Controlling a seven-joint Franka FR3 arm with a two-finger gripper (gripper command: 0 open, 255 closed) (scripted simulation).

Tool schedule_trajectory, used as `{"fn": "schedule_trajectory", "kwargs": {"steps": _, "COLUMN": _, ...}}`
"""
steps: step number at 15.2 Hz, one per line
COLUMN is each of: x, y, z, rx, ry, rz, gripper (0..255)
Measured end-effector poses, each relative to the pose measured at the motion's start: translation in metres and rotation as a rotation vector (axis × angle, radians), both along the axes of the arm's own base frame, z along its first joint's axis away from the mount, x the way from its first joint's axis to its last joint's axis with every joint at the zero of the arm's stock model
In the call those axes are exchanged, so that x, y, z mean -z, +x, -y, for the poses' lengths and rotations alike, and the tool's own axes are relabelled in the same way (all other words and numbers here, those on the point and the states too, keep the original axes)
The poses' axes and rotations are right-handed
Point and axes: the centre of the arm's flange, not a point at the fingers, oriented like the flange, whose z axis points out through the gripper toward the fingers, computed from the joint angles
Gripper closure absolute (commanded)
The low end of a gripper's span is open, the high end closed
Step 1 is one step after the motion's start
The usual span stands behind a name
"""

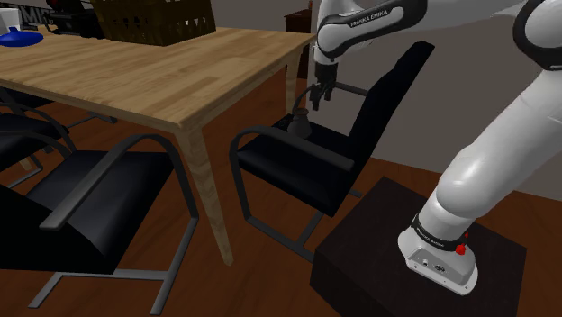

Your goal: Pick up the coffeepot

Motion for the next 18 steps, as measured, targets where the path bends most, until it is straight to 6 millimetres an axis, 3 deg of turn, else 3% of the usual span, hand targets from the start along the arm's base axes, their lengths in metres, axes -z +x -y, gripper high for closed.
{"fn": "schedule_trajectory", "kwargs": {"steps": 7, "x": 0.045, "y": 0.076, "z": 0.021, "rx": -0.022, "ry": 0.009, "rz": 0.01, "gripper": 0}}
{"fn": "schedule_trajectory", "kwargs": {"steps": 15, "x": 0.087, "y": 0.084, "z": 0.023, "rx": -0.025, "ry": 0.01, "rz": 0.011, "gripper": 0}}
{"fn": "schedule_trajectory", "kwargs": {"steps": 16, "x": 0.088, "y": 0.083, "z": 0.023, "rx": -0.025, "ry": 0.01, "rz": 0.011, "gripper": 255}}
{"fn": "schedule_trajectory", "kwargs": {"steps": 18, "x": 0.089, "y": 0.083, "z": 0.022, "rx": -0.024, "ry": 0.01, "rz": 0.012, "gripper": 255}}
